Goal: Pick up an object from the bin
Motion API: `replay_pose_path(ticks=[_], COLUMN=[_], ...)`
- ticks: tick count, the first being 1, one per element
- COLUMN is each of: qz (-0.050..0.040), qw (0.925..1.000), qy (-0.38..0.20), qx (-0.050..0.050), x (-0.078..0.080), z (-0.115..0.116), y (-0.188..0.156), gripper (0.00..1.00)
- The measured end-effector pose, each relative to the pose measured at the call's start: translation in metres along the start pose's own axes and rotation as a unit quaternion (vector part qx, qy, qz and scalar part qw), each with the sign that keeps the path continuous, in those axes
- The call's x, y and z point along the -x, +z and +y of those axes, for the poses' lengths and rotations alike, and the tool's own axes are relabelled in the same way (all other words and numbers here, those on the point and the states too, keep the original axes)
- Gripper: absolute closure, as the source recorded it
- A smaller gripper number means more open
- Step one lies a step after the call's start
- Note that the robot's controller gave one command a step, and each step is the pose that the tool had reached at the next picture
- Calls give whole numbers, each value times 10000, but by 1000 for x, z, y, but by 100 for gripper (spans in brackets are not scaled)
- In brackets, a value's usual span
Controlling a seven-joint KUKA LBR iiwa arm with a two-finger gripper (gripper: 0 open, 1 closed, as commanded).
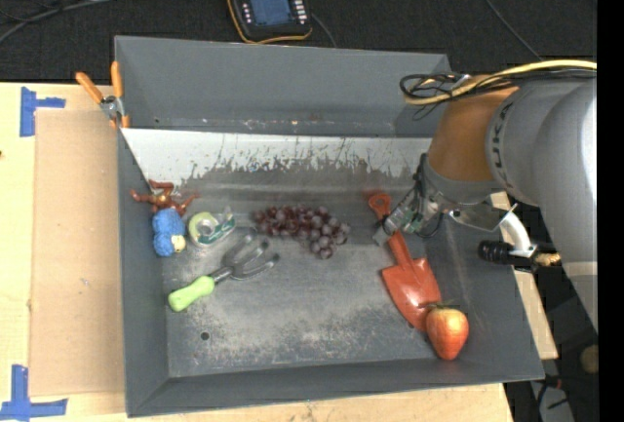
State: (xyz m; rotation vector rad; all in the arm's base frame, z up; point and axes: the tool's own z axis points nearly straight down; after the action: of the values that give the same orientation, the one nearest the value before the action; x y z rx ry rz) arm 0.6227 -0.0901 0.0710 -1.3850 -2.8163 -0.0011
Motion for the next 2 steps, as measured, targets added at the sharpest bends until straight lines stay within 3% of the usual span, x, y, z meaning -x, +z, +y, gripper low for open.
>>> replay_pose_path(ticks=[2], qz=[3], qw=[10000], qy=[-14], qx=[-9], x=[-1], z=[0], y=[-5], gripper=[100])
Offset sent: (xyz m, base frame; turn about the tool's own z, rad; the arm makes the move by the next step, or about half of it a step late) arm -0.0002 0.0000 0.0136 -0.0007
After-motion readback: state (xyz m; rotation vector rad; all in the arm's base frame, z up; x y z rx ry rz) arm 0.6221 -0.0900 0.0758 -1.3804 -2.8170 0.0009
